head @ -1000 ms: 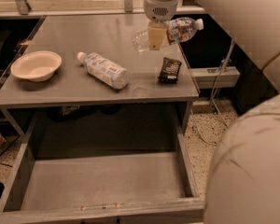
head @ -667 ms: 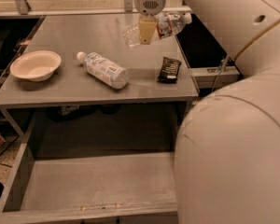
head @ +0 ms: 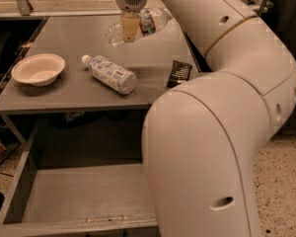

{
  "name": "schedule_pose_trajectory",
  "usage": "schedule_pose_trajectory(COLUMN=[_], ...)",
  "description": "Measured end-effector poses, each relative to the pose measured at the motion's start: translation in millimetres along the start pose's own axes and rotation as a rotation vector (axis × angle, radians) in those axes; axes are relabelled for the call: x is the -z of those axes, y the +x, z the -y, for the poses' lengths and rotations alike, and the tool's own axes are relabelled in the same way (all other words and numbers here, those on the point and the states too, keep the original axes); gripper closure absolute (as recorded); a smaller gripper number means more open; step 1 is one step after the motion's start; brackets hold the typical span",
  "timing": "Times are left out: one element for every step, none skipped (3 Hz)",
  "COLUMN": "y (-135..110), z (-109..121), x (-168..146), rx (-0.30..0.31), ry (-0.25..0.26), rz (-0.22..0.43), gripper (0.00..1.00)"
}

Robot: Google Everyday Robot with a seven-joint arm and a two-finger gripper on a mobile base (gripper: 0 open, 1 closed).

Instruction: Pick water bottle from top drawer and place on counter

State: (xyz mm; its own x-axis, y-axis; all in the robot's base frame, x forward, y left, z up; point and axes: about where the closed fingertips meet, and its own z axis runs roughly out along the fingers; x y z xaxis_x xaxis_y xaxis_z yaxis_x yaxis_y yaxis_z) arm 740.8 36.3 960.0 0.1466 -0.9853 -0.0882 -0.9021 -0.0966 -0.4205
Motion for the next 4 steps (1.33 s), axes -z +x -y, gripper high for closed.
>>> schedule_pose_trajectory(y=[-1,3,8,5], z=[2,4,7,12], x=[1,-11,-25,-36], rx=[0.000,-0.050,-0.098,-0.113], ry=[0.005,-0.006,-0.026,-0.036], rz=[0.003,0.018,0.043,0.066], gripper=[1.00,1.00,1.00,1.00])
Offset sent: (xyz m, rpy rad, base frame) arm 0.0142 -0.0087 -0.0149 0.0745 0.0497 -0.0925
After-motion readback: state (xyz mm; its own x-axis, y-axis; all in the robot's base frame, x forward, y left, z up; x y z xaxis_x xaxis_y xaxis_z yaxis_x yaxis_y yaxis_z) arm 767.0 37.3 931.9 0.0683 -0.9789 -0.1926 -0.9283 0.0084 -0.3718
